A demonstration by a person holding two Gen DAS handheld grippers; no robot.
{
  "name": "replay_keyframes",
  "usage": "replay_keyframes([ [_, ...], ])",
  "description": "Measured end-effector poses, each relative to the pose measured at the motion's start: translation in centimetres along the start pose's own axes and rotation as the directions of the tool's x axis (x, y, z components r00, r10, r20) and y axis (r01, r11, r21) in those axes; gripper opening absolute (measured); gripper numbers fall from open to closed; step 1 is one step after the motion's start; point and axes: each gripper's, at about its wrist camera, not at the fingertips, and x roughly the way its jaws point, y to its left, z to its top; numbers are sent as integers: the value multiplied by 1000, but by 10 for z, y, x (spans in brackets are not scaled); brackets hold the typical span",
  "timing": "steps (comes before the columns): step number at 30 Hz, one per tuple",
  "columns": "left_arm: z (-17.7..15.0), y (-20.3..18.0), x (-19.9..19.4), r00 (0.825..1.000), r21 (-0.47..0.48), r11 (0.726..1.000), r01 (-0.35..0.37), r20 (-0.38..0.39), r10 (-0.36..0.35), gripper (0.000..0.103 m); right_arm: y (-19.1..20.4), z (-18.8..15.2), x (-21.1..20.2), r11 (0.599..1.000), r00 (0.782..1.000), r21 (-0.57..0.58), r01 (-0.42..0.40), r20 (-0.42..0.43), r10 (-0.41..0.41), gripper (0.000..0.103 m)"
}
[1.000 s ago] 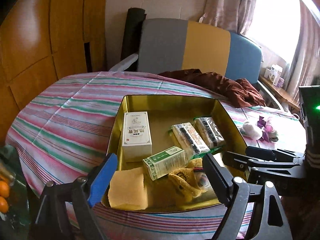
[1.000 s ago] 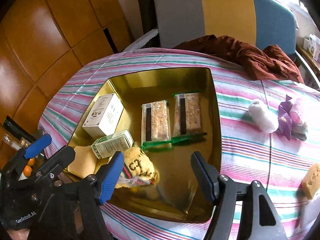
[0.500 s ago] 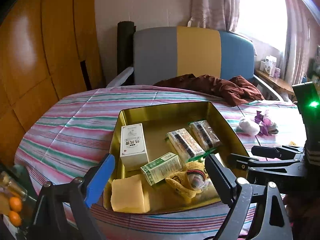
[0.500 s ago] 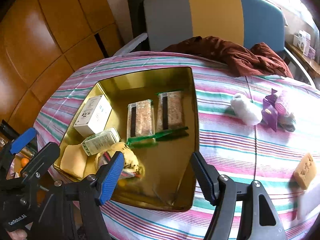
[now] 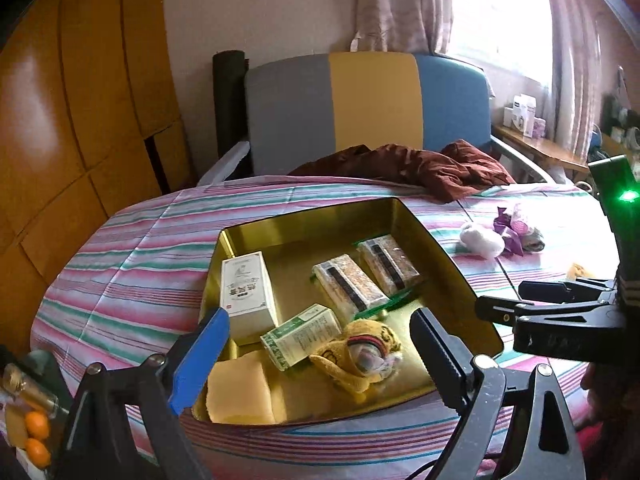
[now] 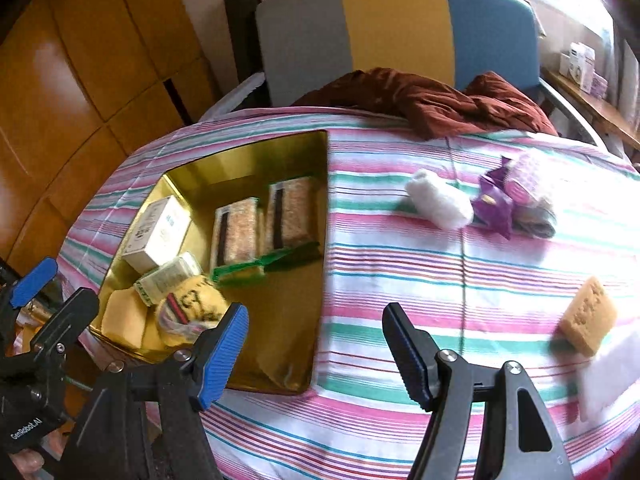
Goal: Organize objects
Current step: 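Move both tools back toward the yellow sponge and white sponge block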
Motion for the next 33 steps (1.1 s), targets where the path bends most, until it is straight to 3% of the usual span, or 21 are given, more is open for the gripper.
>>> replay_keyframes([
  [8, 2, -18, 3, 998, 51, 997, 56, -8, -56, 92, -49, -10, -11, 994, 998, 86, 68, -23, -66, 71],
  [16, 9, -41, 10, 989, 89, 985, 148, -26, -146, 92, -128, -23, -43, 954, 987, 254, 158, -47, -151, 71],
  [26, 14, -77, 19, 969, 143, 959, 246, -68, -238, 92, -241, -43, -105, 825, 952, 478, 302, -104, -288, 71],
  [30, 13, -89, 25, 961, 164, 948, 272, -91, -260, 92, -274, -56, -116, 757, 957, 590, 280, -114, -266, 71],
  [33, 13, -96, 27, 957, 177, 942, 286, -96, -272, 92, -278, -52, -116, 751, 963, 604, 266, -126, -240, 72],
])
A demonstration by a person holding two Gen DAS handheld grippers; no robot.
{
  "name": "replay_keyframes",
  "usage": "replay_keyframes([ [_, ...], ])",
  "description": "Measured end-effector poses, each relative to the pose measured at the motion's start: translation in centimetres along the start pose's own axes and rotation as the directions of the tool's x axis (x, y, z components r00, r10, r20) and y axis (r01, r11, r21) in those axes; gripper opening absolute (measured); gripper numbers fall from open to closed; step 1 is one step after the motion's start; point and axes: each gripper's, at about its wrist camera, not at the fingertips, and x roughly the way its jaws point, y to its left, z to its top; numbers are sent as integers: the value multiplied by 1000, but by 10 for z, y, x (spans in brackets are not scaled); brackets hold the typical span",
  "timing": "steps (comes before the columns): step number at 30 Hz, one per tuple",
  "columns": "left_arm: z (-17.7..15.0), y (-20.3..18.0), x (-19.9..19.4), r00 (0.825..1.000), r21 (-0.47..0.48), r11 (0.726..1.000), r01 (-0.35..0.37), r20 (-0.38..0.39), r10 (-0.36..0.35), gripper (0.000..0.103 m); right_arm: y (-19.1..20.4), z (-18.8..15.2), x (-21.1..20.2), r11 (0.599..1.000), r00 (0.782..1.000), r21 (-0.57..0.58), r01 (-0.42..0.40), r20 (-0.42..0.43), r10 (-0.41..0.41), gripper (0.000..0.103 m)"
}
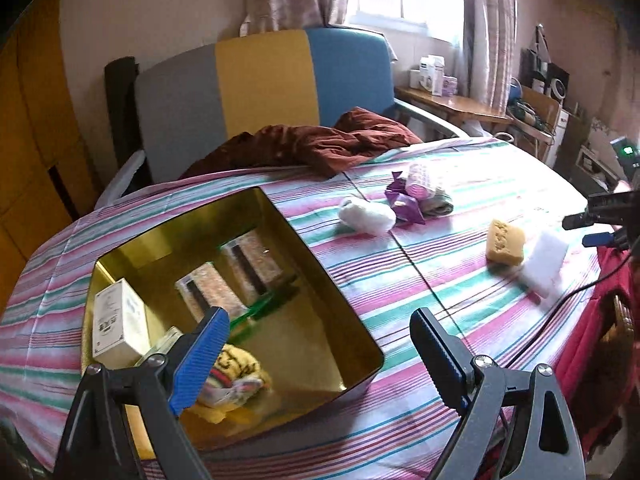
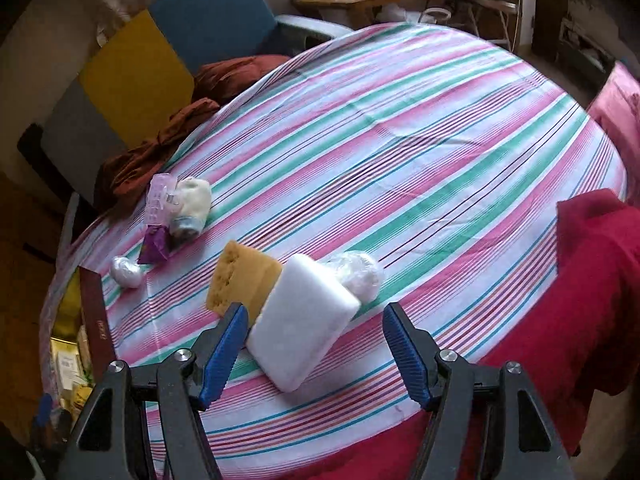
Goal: Organize objects
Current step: 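Move both tools back toward the yellow sponge and white sponge block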
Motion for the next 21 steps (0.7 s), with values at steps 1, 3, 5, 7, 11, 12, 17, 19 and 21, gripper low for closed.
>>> replay_keyframes([
  [1, 1, -2, 1, 1000, 1, 1000, 5, 0, -5, 92, 4, 1, 3, 1000, 1000, -9, 6, -18, -6, 72],
  [3, 2, -4, 3, 1000, 1, 1000, 16, -1, -16, 92, 12, 4, 12, 1000, 998, -30, 8, -64, -10, 72],
  [5, 2, -6, 4, 1000, 1, 1000, 23, -2, -23, 92, 16, 5, 27, 999, 992, -32, 14, -125, -18, 72],
  [7, 2, -6, 5, 999, -3, 999, 32, -6, -32, 92, 17, 4, 43, 1000, 985, -15, 13, -170, -15, 72],
  [11, 0, -5, 7, 999, -8, 999, 38, -13, -38, 92, 22, 9, 54, 993, 980, 30, -117, -160, 120, 72],
  [12, 0, -5, 8, 999, -10, 999, 40, -15, -40, 92, 24, 12, 53, 987, 976, 26, -160, -146, 162, 72],
  [17, 0, -4, 10, 998, -17, 999, 51, -20, -51, 92, 29, 20, 61, 998, 987, 1, -64, -148, 63, 72],
  [19, 1, -6, 11, 998, -14, 998, 54, -23, -54, 92, 29, 20, 64, 997, 985, 14, -72, -154, 73, 72],
  [21, 2, -6, 13, 998, -13, 998, 58, -26, -58, 92, 33, 18, 65, 997, 984, 8, -83, -158, 83, 72],
])
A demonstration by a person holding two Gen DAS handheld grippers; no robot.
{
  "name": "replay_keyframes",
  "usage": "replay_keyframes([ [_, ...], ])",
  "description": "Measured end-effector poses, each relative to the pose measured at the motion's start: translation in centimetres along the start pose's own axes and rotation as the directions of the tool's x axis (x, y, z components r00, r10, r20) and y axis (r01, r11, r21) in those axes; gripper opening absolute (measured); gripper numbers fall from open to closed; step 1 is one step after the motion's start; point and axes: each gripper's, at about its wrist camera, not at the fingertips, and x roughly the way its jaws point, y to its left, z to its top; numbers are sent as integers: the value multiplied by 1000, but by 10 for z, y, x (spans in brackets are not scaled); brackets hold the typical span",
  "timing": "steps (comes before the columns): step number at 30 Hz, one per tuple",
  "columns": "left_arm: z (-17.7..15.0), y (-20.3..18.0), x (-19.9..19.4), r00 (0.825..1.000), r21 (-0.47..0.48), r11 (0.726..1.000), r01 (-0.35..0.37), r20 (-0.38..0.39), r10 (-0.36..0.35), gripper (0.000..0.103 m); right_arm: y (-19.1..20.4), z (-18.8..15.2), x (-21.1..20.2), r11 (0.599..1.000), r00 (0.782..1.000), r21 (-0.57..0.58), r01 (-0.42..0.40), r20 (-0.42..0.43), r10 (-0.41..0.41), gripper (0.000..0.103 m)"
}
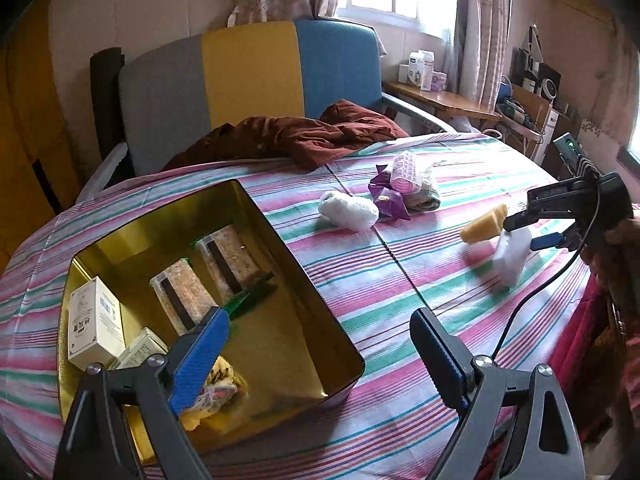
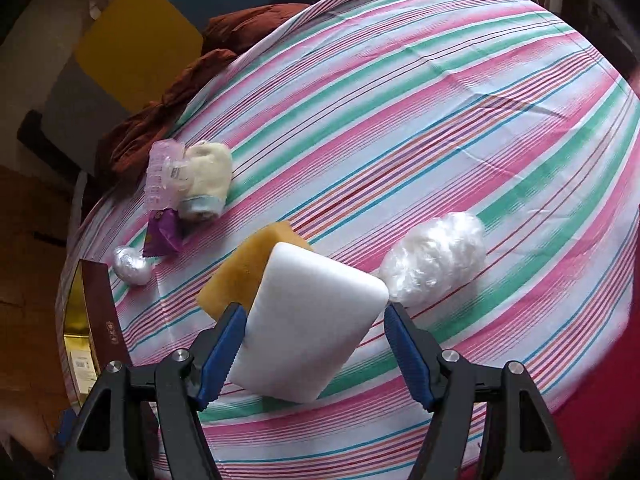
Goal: Organize objects
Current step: 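Move both tools back toward the yellow sponge and white sponge block, then grasp the white sponge block with right tool while left tool grasps the yellow sponge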
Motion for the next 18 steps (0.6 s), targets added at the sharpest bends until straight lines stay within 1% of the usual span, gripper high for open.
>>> replay_keyframes([
  [3, 1, -3, 4, 1000, 3, 1000, 10, -10, -10, 92, 5, -4, 7, 1000, 999, -6, -26, -32, 26, 73],
  [5, 1, -6, 4, 1000, 10, 1000, 15, -10, -15, 92, 10, -4, 18, 999, 998, -13, -38, -56, 37, 78],
  [8, 1, -10, 5, 1000, 21, 1000, 20, -13, -19, 92, 21, -6, 24, 999, 999, -48, -15, -53, 12, 78],
  [11, 1, -13, 5, 1000, 33, 999, 24, -18, -24, 92, 27, -9, 32, 997, 998, -76, -18, -64, 13, 78],
  [12, 2, -14, 6, 1000, 36, 999, 25, -18, -24, 92, 28, -11, 33, 996, 998, -84, -24, -58, 19, 72],
  [13, 2, -15, 6, 1000, 38, 999, 26, -18, -25, 92, 31, -14, 32, 995, 999, -100, -22, -45, 17, 58],
  [14, 4, -15, 6, 999, 39, 999, 29, -18, -29, 92, 35, -16, 28, 993, 999, -115, -30, -30, 27, 55],
  [18, 11, -20, 9, 999, 44, 998, 47, -17, -46, 92, 37, -28, 4, 986, 999, -168, -14, 31, 20, 54],
])
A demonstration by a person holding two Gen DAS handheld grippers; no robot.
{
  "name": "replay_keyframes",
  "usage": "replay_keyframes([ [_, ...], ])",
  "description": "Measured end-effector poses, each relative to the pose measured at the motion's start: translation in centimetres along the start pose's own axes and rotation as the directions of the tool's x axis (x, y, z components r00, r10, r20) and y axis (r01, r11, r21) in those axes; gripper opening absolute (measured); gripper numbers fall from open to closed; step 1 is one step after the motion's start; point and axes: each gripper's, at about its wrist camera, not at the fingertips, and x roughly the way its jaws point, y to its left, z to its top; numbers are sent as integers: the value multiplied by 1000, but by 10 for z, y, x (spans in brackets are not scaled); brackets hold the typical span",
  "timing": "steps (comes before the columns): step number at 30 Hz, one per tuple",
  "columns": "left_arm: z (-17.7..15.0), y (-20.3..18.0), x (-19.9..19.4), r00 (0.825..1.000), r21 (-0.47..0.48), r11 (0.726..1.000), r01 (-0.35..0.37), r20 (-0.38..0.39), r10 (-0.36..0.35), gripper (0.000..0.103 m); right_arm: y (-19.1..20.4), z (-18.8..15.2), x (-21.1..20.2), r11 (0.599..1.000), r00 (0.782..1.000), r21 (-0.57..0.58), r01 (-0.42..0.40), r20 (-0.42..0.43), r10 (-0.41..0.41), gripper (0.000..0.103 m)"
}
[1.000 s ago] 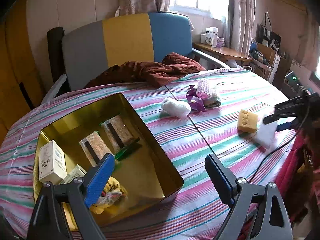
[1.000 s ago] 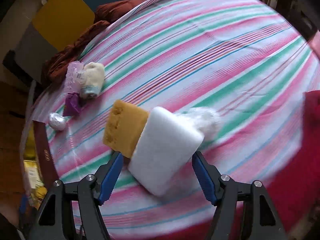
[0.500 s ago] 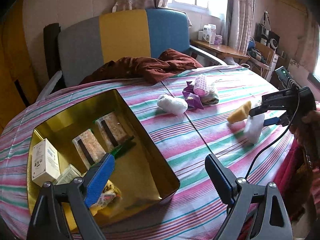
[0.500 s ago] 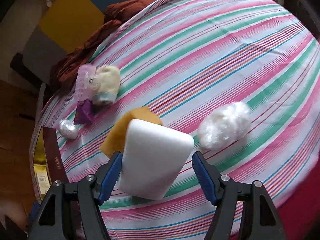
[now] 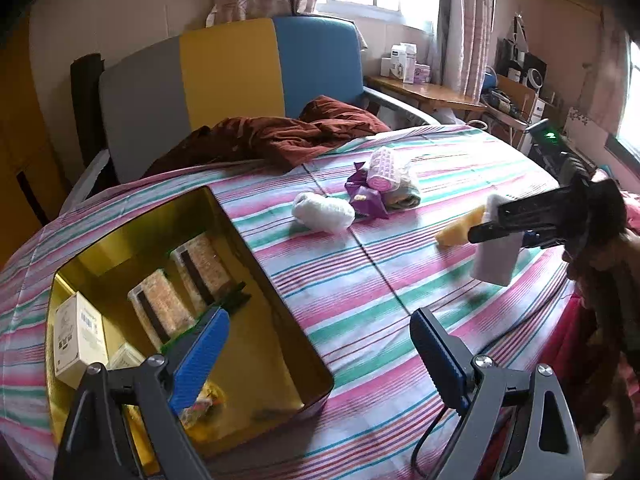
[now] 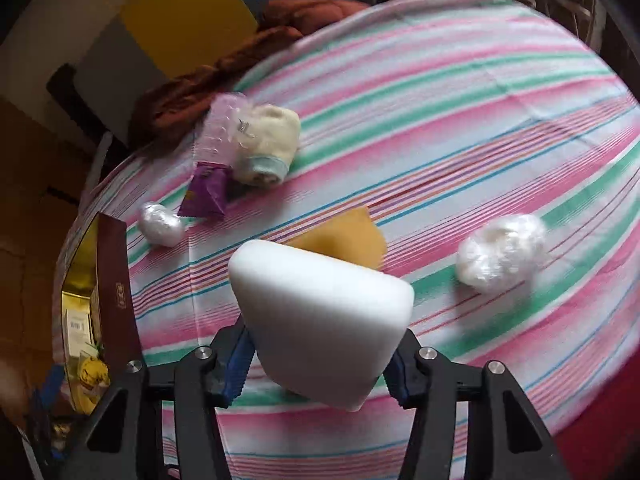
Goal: Organize objects
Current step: 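Grasp the white sponge block with right tool while left tool grasps the yellow sponge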
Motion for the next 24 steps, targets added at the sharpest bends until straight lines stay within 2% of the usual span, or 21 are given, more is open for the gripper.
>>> replay_keyframes([
  [5, 12, -16, 14, 999, 29, 999, 33, -14, -33, 92, -15, -9, -18, 1000, 999, -1, -32, 25, 32, 54],
  [9, 25, -36, 32, 996, 49, 995, 90, -34, -88, 92, -31, -8, -29, 998, 993, 50, -27, 114, 22, 54],
  [13, 35, -65, 52, 988, 115, 983, 146, -58, -140, 92, -40, -8, -44, 996, 976, 82, -40, 218, 21, 54],
  [16, 42, -90, 69, 983, 198, 963, 180, -78, -168, 92, -51, -8, -49, 986, 964, 143, -90, 262, 50, 54],
  [21, 53, -128, 98, 970, 331, 912, 241, -122, -212, 94, -59, -8, -54, 971, 946, 181, -157, 309, 96, 54],
  [24, 58, -145, 113, 961, 377, 885, 273, -147, -234, 96, -64, -9, -55, 963, 938, 199, -183, 328, 110, 54],
])
